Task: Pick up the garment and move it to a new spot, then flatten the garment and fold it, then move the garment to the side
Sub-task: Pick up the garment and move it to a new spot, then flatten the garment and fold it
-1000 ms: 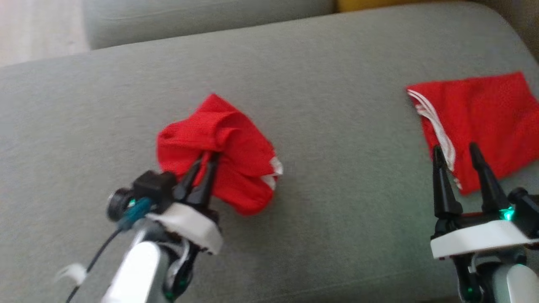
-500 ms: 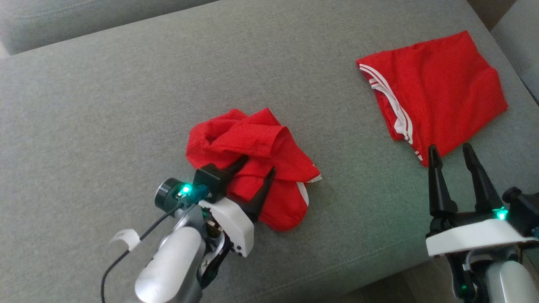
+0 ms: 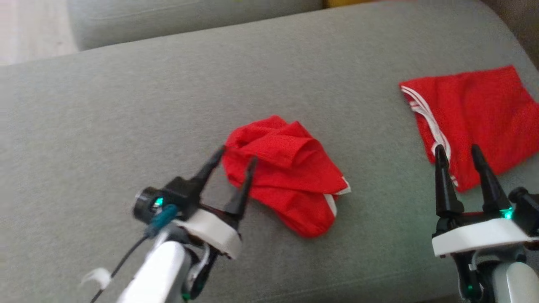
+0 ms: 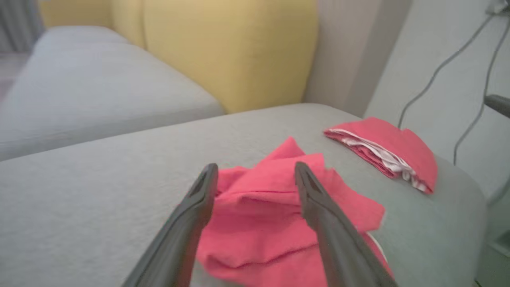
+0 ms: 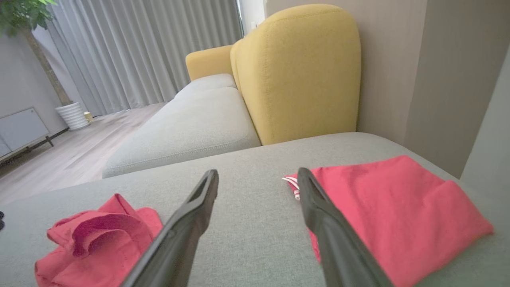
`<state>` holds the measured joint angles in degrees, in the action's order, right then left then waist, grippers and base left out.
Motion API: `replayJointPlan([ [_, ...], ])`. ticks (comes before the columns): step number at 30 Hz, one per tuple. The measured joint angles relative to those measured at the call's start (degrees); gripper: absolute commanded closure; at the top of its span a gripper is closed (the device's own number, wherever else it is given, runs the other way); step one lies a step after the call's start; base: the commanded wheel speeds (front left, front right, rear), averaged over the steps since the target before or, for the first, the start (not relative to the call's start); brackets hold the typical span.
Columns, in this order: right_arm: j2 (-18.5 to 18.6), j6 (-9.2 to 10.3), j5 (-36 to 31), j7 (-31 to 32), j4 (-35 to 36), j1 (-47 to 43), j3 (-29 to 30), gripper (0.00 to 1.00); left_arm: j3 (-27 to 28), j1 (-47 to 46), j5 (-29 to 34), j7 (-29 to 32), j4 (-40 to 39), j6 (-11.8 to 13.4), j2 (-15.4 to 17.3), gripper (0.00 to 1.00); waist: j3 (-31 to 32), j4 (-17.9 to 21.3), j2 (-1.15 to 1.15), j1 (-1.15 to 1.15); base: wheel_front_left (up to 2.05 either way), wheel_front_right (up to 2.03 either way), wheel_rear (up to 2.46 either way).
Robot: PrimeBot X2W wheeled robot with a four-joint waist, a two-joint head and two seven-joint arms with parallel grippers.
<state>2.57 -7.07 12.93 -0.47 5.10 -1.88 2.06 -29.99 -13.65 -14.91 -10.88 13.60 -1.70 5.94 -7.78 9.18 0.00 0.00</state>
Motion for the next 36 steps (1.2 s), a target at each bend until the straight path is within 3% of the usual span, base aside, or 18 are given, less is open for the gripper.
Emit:
replayJointPlan([
  [5,0.0,0.0,-1.1,1.2,0.8,-0.3,0.2,0.0,5.8,2.0,0.0,-2.1,-4.5,5.8,2.3,0.0,2.0,-4.3,0.0,0.0,0.0,0.0,0.0],
  [9,0.0,0.0,-1.5,2.2,1.2,-1.4,0.3,0.0,9.5,4.4,-0.2,-2.8,-5.5,8.2,4.1,0.0,3.5,-6.7,0.0,0.0,0.0,0.0,0.0],
  [17,0.0,0.0,-2.1,3.1,1.3,-2.6,0.1,0.0,12.2,9.6,-0.9,-2.9,-6.4,9.3,7.0,0.0,6.1,-9.2,0.0,0.0,0.0,0.0,0.0],
  [36,0.0,0.0,-4.0,5.0,2.3,-6.0,-0.7,0.0,11.2,15.4,-0.9,-1.2,-8.7,10.3,8.7,0.0,8.9,-9.9,0.0,0.0,0.0,0.0,0.0],
])
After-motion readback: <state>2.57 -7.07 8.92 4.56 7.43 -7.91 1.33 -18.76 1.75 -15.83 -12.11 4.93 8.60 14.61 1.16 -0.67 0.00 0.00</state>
